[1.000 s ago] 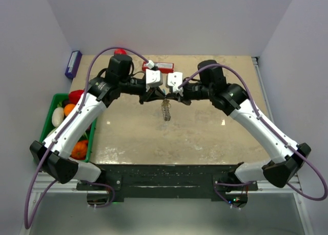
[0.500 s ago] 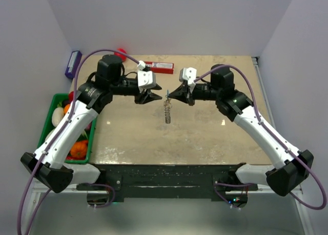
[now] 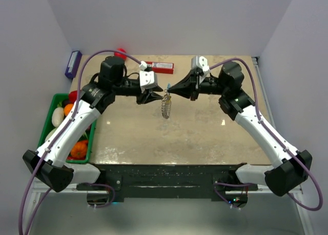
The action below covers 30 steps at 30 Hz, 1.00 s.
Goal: Remove the keys from the keyring
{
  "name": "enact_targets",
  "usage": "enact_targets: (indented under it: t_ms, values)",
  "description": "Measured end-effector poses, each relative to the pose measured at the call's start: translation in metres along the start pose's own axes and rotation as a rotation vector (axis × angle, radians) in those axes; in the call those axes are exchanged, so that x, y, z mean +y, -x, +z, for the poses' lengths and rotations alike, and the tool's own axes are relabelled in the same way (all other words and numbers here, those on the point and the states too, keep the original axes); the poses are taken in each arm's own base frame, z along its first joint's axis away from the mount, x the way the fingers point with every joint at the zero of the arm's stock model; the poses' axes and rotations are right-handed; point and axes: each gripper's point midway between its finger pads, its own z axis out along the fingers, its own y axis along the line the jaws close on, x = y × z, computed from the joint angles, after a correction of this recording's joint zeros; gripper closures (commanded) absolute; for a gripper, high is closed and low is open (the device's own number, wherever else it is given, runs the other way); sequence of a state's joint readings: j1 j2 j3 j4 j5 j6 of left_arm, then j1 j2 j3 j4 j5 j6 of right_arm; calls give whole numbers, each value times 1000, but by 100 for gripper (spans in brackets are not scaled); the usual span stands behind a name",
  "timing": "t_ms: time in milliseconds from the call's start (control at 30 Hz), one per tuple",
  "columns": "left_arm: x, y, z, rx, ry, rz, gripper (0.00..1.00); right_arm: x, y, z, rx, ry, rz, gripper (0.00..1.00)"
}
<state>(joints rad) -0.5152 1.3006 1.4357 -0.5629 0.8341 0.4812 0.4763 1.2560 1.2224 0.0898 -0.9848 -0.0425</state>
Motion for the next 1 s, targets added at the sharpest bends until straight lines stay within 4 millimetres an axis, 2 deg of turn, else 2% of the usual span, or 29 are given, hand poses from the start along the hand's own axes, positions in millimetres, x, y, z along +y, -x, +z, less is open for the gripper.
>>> enact_targets:
  t_ms: [133, 333, 700, 1000]
  values:
    - [3, 3, 0, -12, 9, 8, 70, 2, 1, -3, -38, 24, 44, 100]
    - [6, 6, -6, -27, 18, 2, 70, 2, -3, -8, -83, 41, 109, 100]
    - [-6, 18, -5, -88, -61, -12, 72, 7, 10, -8, -148, 78, 117, 100]
    - [-10, 24, -3, -119, -93, -23, 78, 11, -4, -7, -146, 100, 159, 100]
